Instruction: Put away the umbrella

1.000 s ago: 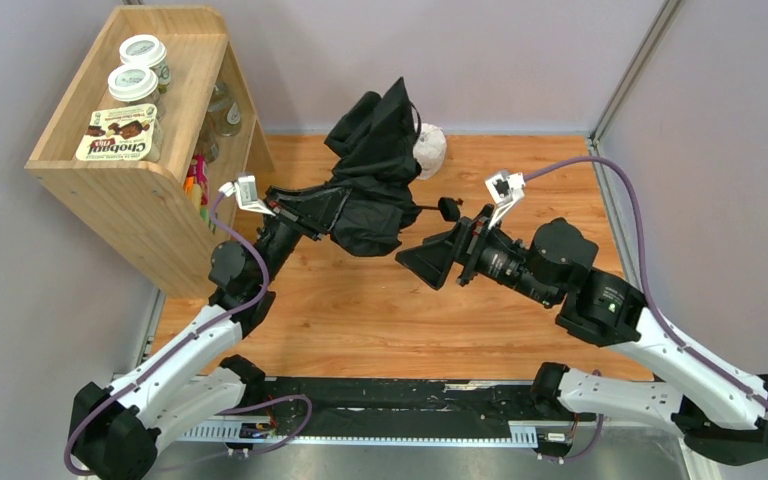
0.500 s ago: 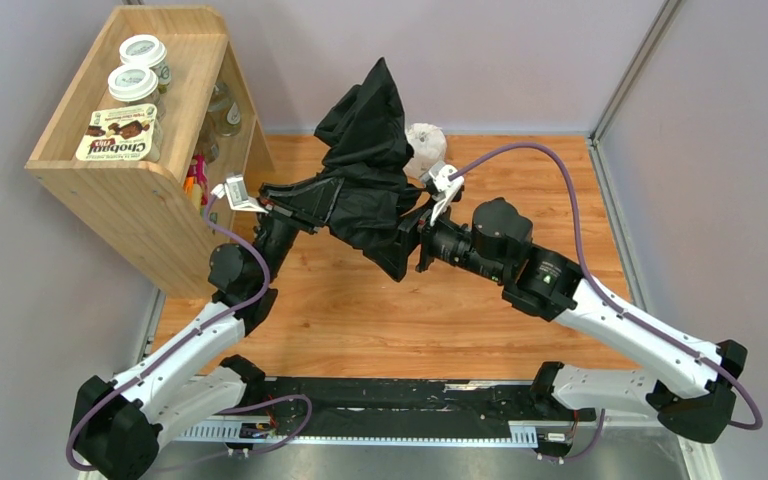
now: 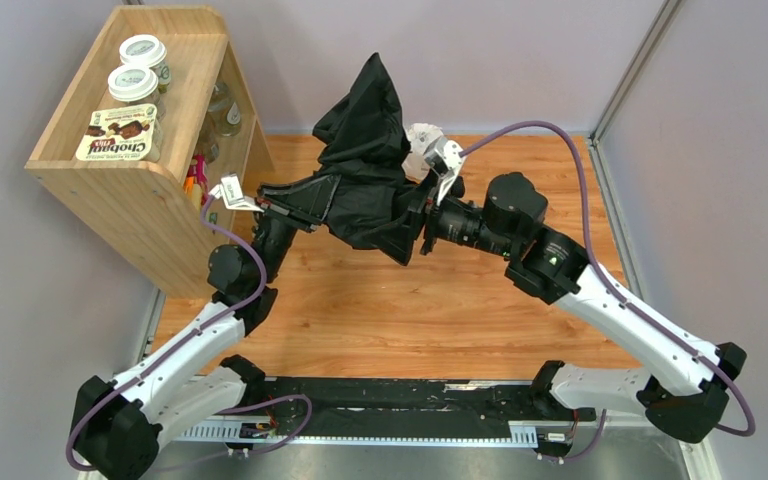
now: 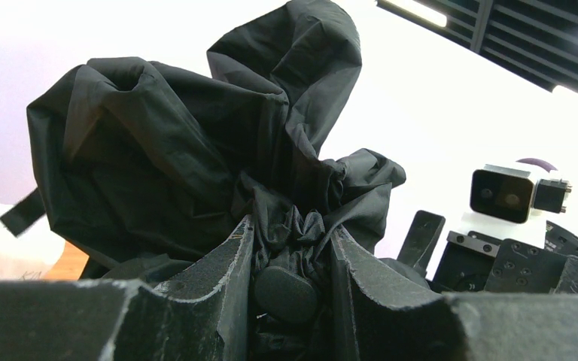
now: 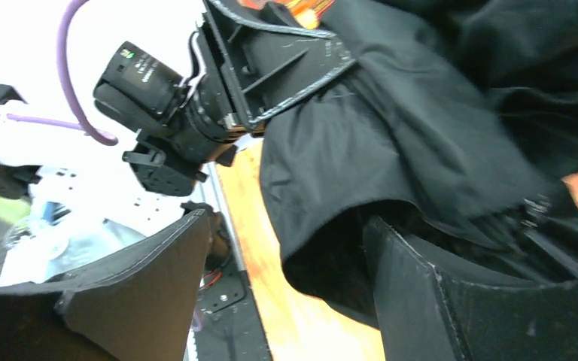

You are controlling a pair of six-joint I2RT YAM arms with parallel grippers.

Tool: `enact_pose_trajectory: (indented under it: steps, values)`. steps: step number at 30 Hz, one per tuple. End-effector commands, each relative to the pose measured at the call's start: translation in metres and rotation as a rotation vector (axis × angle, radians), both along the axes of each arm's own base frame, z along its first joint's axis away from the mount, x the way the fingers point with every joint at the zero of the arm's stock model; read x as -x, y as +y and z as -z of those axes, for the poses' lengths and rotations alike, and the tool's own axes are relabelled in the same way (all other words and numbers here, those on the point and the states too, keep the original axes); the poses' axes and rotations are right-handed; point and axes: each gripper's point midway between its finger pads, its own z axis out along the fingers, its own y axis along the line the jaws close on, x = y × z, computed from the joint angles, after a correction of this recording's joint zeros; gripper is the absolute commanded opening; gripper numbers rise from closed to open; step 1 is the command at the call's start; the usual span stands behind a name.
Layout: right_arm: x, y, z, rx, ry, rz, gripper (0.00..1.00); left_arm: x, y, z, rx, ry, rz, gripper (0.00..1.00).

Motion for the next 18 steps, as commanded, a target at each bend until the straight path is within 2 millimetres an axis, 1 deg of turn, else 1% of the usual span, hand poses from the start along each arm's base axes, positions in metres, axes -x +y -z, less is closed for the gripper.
enact_pose_trajectory:
  steps: [1,2,3,5,6,7,8,9,10,11,12,13,14,16,17,18]
  values:
    - [0.029,0.022,-0.011,-0.075,0.09,-0.211,0.76,0.02,0.015,-0.052,0.136,-0.133,0.015,0.0]
    - [0.037,0.027,-0.008,-0.102,0.119,-0.272,0.76,0.014,0.02,-0.052,0.159,-0.116,-0.011,0.0]
    - [0.043,0.03,0.001,-0.112,0.154,-0.31,0.76,0.015,0.021,-0.056,0.18,-0.116,-0.004,0.0]
    - [0.036,0.032,0.015,-0.121,0.174,-0.273,0.76,0.012,0.022,-0.061,0.233,-0.102,0.014,0.0]
    - [0.032,0.031,0.023,-0.111,0.169,-0.247,0.76,0.014,0.025,-0.067,0.269,-0.111,0.022,0.0]
    - [0.029,0.028,0.023,-0.115,0.155,-0.224,0.75,0.013,0.025,-0.067,0.305,-0.094,0.051,0.0]
    - [0.027,0.026,0.022,-0.127,0.149,-0.206,0.71,0.018,0.029,-0.074,0.339,-0.121,0.06,0.0]
    - [0.029,0.025,0.019,-0.148,0.145,-0.21,0.66,0.018,0.029,-0.074,0.361,-0.114,0.078,0.0]
    - [0.032,0.025,0.015,-0.177,0.15,-0.225,0.62,0.018,0.032,-0.075,0.384,-0.11,0.077,0.0]
    - [0.038,0.026,0.012,-0.204,0.153,-0.264,0.6,0.017,0.033,-0.076,0.4,-0.102,0.083,0.0]
    - [0.04,0.027,0.009,-0.231,0.154,-0.283,0.58,0.019,0.035,-0.08,0.413,-0.116,0.085,0.0]
    - [0.04,0.029,0.009,-0.25,0.164,-0.292,0.46,0.019,0.035,-0.08,0.416,-0.118,0.086,0.0]
    - [0.039,0.03,0.008,-0.264,0.173,-0.29,0.35,0.019,0.035,-0.081,0.419,-0.122,0.089,0.0]
    - [0.039,0.033,0.013,-0.268,0.207,-0.293,0.22,0.02,0.036,-0.082,0.429,-0.12,0.09,0.0]
    - [0.039,0.034,0.018,-0.259,0.225,-0.291,0.15,0.019,0.037,-0.083,0.437,-0.117,0.088,0.0]
    - [0.036,0.033,0.025,-0.248,0.241,-0.277,0.07,0.018,0.038,-0.082,0.449,-0.108,0.092,0.0]
